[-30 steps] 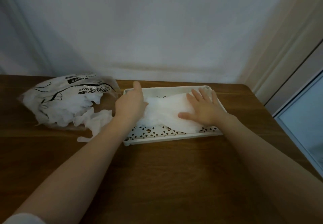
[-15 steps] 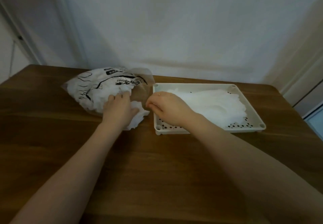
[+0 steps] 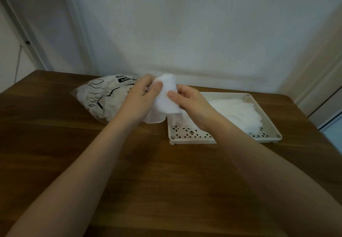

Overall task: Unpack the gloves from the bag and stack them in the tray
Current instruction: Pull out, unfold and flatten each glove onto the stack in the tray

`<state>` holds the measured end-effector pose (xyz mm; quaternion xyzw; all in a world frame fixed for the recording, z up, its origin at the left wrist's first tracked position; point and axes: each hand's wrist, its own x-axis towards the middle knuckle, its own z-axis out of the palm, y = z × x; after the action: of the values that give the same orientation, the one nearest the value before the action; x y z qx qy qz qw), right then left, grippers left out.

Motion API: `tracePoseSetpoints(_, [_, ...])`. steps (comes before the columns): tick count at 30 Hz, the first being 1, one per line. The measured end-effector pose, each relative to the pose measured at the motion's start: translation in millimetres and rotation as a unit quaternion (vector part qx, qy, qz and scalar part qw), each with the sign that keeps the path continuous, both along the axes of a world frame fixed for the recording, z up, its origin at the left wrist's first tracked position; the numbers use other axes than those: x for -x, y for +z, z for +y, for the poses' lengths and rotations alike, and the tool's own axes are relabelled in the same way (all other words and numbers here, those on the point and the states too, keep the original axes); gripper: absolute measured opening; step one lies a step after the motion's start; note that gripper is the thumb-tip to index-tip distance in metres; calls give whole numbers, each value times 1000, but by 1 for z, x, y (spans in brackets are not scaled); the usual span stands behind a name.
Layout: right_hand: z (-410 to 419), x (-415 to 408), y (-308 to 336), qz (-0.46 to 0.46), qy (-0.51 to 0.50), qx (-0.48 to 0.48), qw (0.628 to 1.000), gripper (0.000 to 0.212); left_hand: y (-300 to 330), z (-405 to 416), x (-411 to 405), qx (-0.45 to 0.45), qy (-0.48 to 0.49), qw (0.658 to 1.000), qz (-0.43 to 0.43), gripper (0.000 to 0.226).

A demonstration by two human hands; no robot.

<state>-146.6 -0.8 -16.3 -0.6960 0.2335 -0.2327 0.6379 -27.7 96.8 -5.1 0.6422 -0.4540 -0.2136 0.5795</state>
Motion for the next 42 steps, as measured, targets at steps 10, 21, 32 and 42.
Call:
tracePoseSetpoints(10, [-33,54,11,-95,60,-165,980,70,2,-13,10,-72,-92,949,294,34])
tracePoseSetpoints(21, [-46,96,22,-129,117,-141,975,43,-8,-26,31,-288,-241,850,370,46])
tracePoseSetpoints(32, [-67,127,14,159,-16,2,987,24,-13,-38,31,-50,-68,963,257,12])
tracePoseSetpoints(42, [-68,147,16,9,7,-131,991,20,-12,-36,31,-43,-179,972,146,26])
